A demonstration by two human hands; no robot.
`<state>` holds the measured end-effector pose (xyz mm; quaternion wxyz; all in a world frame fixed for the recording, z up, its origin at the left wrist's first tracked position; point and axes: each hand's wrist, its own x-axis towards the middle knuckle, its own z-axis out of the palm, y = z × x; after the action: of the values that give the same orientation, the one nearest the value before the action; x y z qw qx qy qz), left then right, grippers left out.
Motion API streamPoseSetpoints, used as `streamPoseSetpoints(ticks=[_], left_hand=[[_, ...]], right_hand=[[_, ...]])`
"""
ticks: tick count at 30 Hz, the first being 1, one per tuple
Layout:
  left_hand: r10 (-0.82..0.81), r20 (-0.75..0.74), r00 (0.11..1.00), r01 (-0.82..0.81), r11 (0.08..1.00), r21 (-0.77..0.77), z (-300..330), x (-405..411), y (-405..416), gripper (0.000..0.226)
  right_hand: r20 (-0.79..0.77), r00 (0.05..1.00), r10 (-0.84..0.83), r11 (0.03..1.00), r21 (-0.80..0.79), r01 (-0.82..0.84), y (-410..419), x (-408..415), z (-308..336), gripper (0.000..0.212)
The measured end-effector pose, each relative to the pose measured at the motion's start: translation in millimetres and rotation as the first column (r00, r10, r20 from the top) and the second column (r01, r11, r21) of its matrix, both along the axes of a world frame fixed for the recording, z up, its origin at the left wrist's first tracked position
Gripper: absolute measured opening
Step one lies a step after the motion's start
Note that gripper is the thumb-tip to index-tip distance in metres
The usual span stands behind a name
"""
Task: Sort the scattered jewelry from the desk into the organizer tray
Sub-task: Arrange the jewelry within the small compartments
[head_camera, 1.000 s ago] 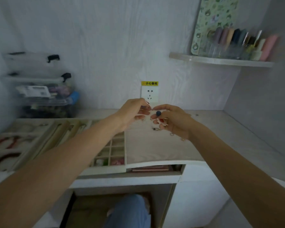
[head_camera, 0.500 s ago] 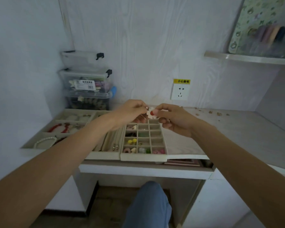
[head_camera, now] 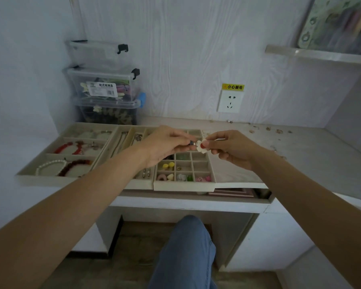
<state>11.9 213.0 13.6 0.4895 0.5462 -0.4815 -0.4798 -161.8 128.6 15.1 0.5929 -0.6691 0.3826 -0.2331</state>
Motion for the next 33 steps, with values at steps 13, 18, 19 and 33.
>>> streamPoseSetpoints(ticks=[13,18,19,33], left_hand=[[0.017,0.715,0.699,0.085,0.991,-0.107,-20.3,-16.2,-13.6,0.015],[-0.021,0.653,0.757,0.086,0.994,-0.068,-23.2,-20.9,-16.8,0.015],[-0.020,0.648,0.761,0.086,0.994,-0.071,-24.1,-21.8,-16.9,0.015],[0.164,0.899,0.405,0.047,0.979,-0.200,-25.4,-25.4,-18.4,0.007]], right_hand=[[-0.288,0.950,-0.124,0.920,-0.393,0.001,1.2,-1.2,-18.6,0.005],[-0.376,0.911,-0.172,0.835,-0.546,-0.067,0.7,4.2,-20.0,0.009],[-0.386,0.904,-0.182,0.823,-0.563,-0.074,1.2,4.2,-19.5,0.010],[-0.392,0.896,-0.209,0.815,-0.576,-0.061,3.4,13.3,-30.5,0.012]])
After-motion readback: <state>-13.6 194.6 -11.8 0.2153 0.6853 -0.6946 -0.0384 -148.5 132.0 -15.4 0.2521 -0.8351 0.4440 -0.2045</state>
